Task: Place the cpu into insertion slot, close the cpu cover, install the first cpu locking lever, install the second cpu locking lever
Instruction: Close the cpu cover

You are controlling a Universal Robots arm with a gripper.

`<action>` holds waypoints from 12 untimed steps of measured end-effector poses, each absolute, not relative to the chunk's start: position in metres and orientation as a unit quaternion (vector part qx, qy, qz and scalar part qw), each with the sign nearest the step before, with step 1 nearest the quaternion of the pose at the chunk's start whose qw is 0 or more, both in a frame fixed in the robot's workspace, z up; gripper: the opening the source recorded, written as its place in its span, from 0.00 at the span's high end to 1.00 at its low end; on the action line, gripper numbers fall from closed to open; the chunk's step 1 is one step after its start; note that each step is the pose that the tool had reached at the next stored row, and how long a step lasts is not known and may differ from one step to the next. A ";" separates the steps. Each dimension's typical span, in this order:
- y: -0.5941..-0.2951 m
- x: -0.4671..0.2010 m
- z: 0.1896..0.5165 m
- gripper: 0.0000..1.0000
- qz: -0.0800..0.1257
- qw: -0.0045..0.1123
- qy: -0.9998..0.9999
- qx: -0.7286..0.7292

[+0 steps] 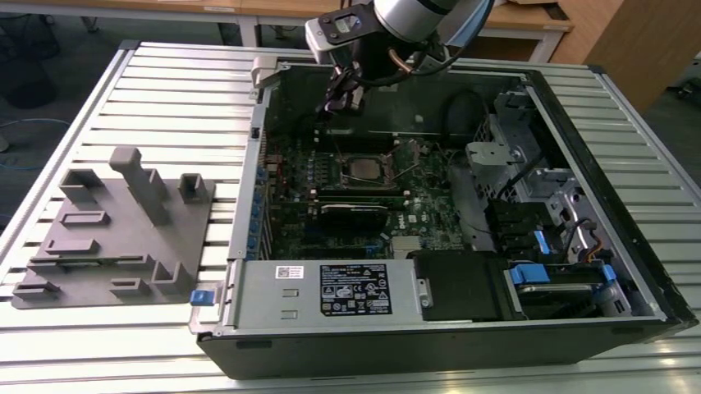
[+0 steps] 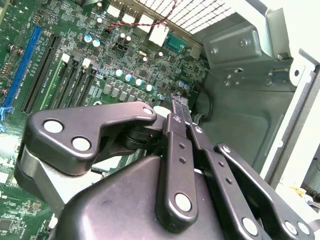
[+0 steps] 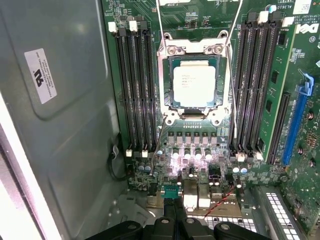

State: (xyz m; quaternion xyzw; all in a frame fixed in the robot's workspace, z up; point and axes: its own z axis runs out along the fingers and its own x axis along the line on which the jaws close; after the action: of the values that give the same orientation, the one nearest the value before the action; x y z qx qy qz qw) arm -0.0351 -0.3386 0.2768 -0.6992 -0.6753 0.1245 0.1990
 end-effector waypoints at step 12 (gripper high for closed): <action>-0.339 -0.035 0.281 0.89 0.124 0.199 -0.675 -0.699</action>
State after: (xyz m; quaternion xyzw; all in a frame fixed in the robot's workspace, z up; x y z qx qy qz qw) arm -0.0351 -0.3386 0.2815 -0.6992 -0.6753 0.1245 0.1990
